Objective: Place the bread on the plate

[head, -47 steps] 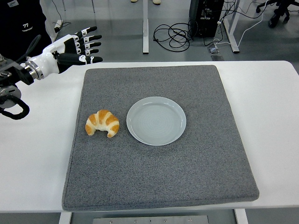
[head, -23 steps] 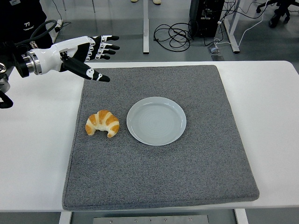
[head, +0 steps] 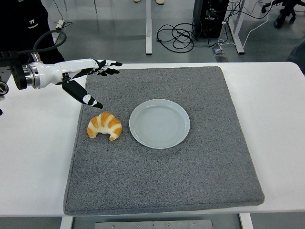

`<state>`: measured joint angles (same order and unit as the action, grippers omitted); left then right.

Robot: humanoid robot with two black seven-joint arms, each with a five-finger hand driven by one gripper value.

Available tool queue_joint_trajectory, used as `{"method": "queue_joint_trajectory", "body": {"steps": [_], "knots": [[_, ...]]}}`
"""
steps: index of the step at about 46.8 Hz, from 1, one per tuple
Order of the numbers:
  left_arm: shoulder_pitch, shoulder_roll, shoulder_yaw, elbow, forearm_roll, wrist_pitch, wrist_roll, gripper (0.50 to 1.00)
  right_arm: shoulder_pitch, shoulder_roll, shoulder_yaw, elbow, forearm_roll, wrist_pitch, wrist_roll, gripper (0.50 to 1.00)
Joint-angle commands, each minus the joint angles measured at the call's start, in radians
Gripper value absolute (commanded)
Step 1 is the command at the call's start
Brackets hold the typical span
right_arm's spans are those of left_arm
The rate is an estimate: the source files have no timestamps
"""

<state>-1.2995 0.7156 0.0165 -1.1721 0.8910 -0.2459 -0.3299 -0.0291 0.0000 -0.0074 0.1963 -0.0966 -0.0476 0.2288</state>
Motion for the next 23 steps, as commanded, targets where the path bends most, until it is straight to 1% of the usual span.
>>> {"method": "queue_joint_trajectory", "body": {"steps": [1, 12, 18, 23], "knots": [[0.02, -0.002, 0.0, -0.008, 0.035, 0.014, 0.0, 0.949, 0.0, 0.0, 0.0, 0.0, 0.0, 0.0, 0.0, 1.0], [0.114, -0.007, -0.001, -0.011, 0.086, 0.051, -0.001, 0.949, 0.0, 0.0, 0.0, 0.0, 0.0, 0.0, 0.0, 1.0], [0.147, -0.01, -0.001, -0.009, 0.088, 0.079, -0.004, 0.951, 0.0, 0.0, 0.0, 0.0, 0.0, 0.0, 0.0, 1.0], [0.173, -0.018, -0.001, -0.008, 0.086, 0.114, -0.008, 0.949, 0.0, 0.0, 0.0, 0.0, 0.0, 0.0, 0.0, 1.0]]}}
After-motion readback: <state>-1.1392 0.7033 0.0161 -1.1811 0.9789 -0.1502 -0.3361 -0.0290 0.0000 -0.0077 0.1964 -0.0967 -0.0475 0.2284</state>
